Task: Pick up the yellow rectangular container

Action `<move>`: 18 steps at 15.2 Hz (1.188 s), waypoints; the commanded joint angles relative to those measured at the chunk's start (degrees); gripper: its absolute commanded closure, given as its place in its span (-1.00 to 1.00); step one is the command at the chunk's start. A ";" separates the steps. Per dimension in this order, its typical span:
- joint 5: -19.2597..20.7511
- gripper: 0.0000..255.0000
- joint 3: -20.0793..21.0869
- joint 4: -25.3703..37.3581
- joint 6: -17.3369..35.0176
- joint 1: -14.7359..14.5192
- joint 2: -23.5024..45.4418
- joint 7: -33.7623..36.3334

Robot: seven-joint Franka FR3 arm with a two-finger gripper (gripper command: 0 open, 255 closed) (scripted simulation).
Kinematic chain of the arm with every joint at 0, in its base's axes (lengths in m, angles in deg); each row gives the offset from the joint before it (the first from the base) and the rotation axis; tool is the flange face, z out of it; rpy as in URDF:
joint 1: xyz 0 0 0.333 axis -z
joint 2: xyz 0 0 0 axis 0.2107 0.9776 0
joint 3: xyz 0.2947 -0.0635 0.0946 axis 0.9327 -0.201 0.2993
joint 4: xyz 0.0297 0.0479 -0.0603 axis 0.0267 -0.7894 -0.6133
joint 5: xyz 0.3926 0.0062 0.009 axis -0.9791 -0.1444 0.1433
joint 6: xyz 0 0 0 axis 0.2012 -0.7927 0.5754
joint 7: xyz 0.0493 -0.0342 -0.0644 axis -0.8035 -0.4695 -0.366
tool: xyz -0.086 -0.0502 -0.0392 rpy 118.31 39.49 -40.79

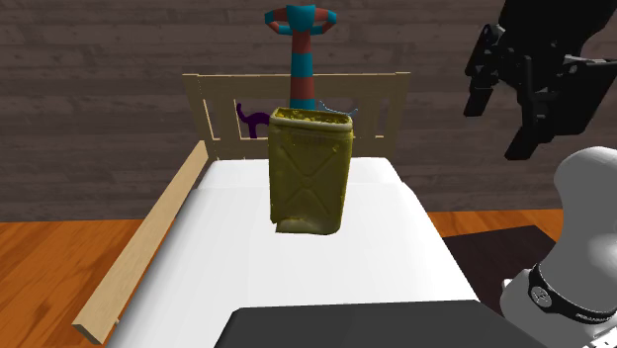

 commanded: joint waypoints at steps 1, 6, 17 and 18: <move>0.00 -1.00 0.00 0.00 0.00 0.00 0.00 0.00; 2.54 -1.00 -4.93 2.58 5.69 1.86 6.26 -3.43; 3.00 -1.00 -15.40 13.78 15.85 4.60 23.26 -11.53; 2.61 -1.00 -16.33 15.18 16.54 4.80 25.01 -12.38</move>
